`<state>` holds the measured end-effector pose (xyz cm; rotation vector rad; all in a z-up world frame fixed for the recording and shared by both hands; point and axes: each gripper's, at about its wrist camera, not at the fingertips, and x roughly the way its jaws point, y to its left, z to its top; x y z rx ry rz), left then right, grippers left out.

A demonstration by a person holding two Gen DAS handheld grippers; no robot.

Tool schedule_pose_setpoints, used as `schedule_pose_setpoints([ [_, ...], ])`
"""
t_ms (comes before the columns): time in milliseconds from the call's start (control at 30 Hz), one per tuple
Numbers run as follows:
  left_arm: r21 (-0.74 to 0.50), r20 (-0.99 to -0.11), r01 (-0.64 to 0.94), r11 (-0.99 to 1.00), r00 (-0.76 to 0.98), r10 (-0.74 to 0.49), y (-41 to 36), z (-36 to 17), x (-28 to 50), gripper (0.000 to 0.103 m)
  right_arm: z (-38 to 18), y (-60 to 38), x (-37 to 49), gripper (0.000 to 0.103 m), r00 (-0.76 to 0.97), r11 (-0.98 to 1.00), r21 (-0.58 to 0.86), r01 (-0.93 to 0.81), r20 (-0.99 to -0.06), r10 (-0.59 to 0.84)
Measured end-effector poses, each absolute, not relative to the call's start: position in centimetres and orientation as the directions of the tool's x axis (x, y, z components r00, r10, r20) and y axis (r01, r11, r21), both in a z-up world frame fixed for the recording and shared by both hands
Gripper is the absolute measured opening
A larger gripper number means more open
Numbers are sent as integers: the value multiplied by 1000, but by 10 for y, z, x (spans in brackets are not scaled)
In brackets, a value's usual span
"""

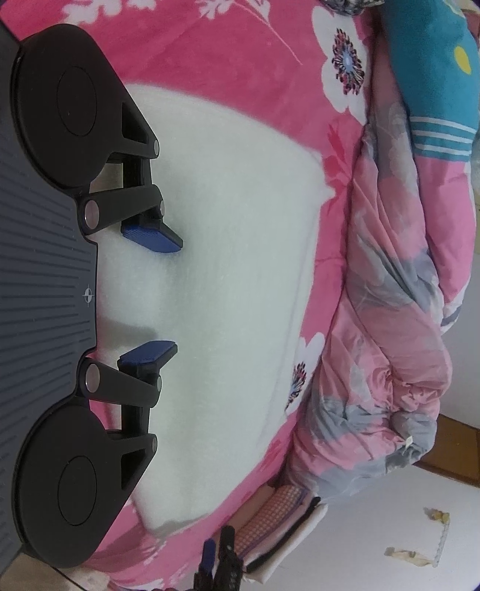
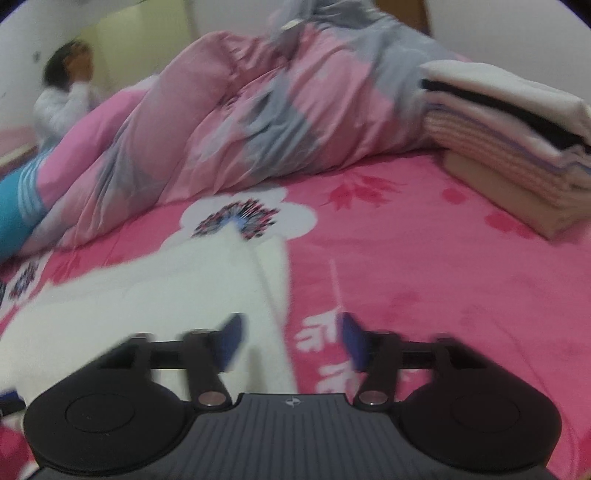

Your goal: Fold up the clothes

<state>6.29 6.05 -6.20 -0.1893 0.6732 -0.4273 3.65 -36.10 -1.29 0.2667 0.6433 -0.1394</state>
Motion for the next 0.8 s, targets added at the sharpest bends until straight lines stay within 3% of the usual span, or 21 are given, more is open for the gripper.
schedule_pose_setpoints([
  [33, -309, -562, 318, 896, 699, -442, 61, -62, 63, 53, -10, -363, 35, 81, 794, 954, 207, 219, -606, -50],
  [100, -318, -562, 312, 895, 698, -443, 62, -62, 63, 53, -4, -365, 32, 95, 797, 951, 210, 227, -602, -57],
  [200, -329, -562, 303, 894, 698, -444, 62, -62, 64, 53, 1, -358, 27, 103, 804, 958, 189, 218, -590, -66],
  [433, -332, -568, 294, 896, 696, -439, 62, -61, 64, 53, 3, -344, 24, 103, 780, 949, 88, 302, -595, -193],
  [800, -326, -573, 289, 900, 697, -432, 60, -61, 64, 53, -4, -328, 24, 103, 752, 954, -51, 294, -604, -264],
])
